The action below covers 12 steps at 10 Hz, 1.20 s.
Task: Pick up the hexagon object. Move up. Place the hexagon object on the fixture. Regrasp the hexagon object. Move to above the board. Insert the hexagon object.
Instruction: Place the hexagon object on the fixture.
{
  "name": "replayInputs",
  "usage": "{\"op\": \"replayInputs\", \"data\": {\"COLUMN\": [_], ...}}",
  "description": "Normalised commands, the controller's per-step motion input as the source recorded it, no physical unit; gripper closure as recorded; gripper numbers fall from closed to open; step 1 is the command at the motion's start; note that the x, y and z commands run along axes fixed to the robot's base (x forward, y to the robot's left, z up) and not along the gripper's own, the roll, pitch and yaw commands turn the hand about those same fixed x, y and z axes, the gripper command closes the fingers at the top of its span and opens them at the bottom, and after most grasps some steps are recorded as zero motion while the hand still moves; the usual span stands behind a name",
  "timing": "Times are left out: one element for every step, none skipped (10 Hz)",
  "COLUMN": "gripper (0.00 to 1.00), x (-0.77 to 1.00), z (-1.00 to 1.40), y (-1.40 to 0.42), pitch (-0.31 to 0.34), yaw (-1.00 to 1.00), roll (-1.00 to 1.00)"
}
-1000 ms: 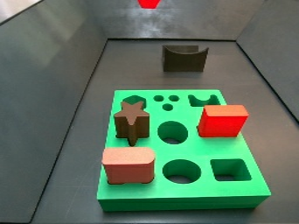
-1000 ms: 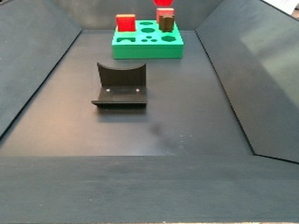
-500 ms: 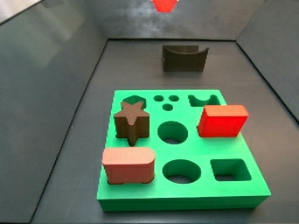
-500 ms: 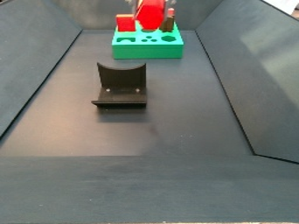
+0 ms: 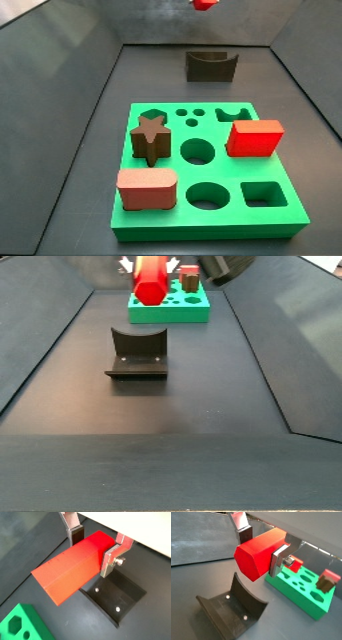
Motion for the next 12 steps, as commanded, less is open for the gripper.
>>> {"op": "replayInputs", "data": {"gripper": [1.00,1.00,1.00,1.00,1.00,1.00,1.00,1.00,1.00,1.00,1.00,1.00], "x": [0.41,0.29,0.12,0.10,0.11,0.12,0.13,0.13,0.15,0.15,0.16,0.17], "z": [-0.01,0.00,-1.00,-1.00,-1.00,-1.00,-1.00,-1.00,-1.00,-1.00,-1.00,-1.00], "y": [0.06,0.05,0.06,0.06,0.07,0.07,0.08,0.09,0.09,0.10,0.09,0.10], "pitch": [0.142,0.119,0.060,0.040,0.032,0.050,0.059,0.052,0.024,0.016,0.002,-0.011], "yaw": [-0.08,-0.09,-0.12,-0.12,-0.14,-0.15,-0.15,-0.15,-0.13,-0.12,-0.10,-0.09], "roll": [-0.27,-0.19,-1.00,-1.00,-1.00,-1.00,-0.96,-0.84,-0.54,-0.42,-0.24,-0.18]}}
